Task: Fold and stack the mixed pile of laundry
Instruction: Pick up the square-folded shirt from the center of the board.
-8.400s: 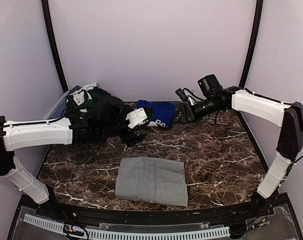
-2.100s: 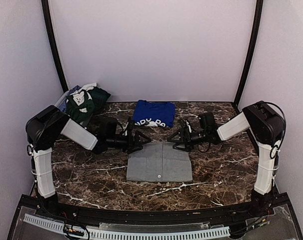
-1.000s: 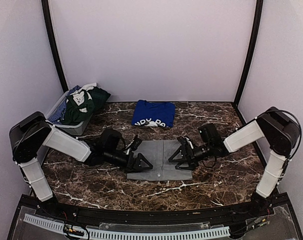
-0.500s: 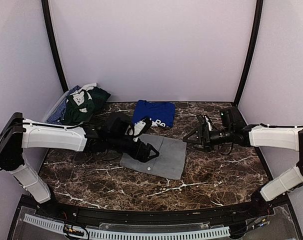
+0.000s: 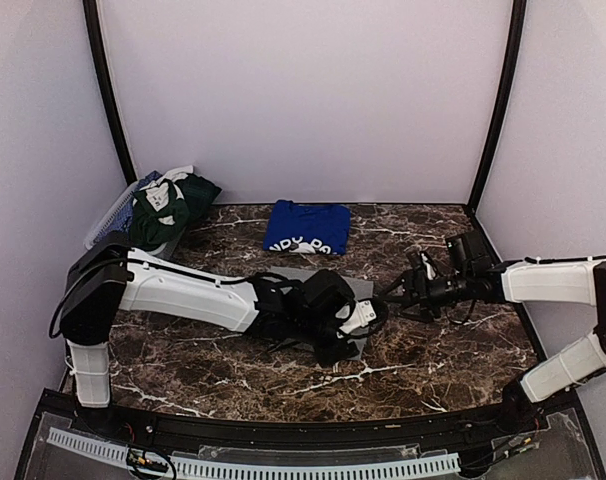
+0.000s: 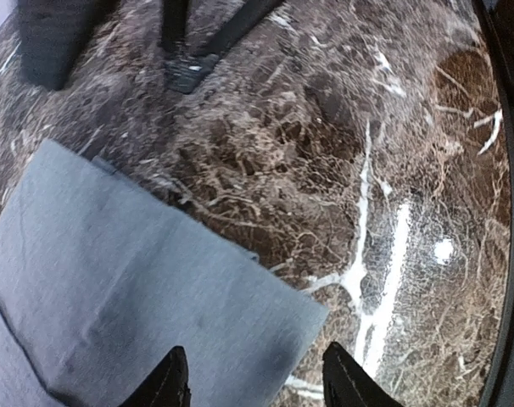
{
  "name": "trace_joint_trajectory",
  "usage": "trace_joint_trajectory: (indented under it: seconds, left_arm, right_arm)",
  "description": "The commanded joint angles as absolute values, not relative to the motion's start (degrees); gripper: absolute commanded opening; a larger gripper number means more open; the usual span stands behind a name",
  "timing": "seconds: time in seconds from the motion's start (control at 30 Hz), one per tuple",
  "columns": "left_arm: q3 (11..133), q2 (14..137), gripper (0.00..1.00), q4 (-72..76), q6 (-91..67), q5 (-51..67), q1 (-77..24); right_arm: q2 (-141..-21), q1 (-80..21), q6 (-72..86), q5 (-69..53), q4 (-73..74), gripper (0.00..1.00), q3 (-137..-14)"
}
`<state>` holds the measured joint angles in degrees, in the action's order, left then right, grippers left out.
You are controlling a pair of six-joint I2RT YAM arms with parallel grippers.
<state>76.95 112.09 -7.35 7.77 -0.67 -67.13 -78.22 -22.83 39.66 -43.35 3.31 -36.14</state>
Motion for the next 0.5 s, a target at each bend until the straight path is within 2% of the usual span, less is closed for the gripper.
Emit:
trace_joint_trajectory:
  seconds: [0.0,0.23,0.47]
  left_arm:
    - [82.4,116.3,0.5,-10.7,10.6,-3.8,-68.4]
    - [90.7,123.5,0.52,-15.2,5.9,-7.0,-68.9]
    - [94.7,127.1,0.46,-17.2,1.7,-11.2,-69.0]
  right_arm:
    - [-77.3,-21.2,39.9,-42.4,2.9,0.81,-34.3]
    - [-77.7,-20.5,40.5,-41.7,1.4,0.74,-32.3]
    - [-81.1,-20.5,41.6,-39.2,0.2,0.51,-32.2]
